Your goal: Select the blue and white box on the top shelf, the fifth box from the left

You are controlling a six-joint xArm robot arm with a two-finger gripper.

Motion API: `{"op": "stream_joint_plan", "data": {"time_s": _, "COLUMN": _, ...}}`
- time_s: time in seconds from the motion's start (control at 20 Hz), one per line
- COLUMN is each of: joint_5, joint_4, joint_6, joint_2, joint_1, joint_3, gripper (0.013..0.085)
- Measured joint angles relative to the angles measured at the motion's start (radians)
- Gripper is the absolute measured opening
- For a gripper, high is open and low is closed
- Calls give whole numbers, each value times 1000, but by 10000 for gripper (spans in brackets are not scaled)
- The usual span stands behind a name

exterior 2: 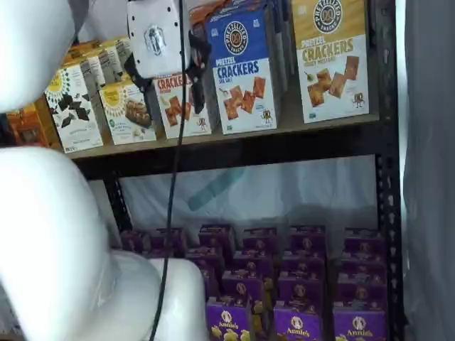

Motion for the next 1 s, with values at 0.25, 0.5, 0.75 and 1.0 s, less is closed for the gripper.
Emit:
{"op": "stream_joint_plan", "data": {"time_s": 0.25, "joint_5": -10, "joint_4": 20, "joint_6": -10, "joint_2": -4, "joint_1": -18, "joint_3": 5, "gripper": 850}}
{"op": "stream_joint_plan", "data": {"time_s": 0.5, "joint_5": -36, "joint_4": -3, "joint_6": -3, "joint_2": -1, "joint_1": -1, "joint_3": 10, "gripper": 850}}
{"op": "stream_joint_plan", "data": {"time_s": 0.75, "joint_5": -96, "joint_4": -24, "joint_6": 0, "joint_2": 25, "joint_1": 9, "joint_3": 2, "gripper": 850}}
{"op": "stream_joint_plan", "data": {"time_s": 1.0, "joint_5": -140, "joint_4": -27, "joint_6": -20, "joint_2": 90, "joint_1": -11, "joint_3": -48, "gripper": 850}}
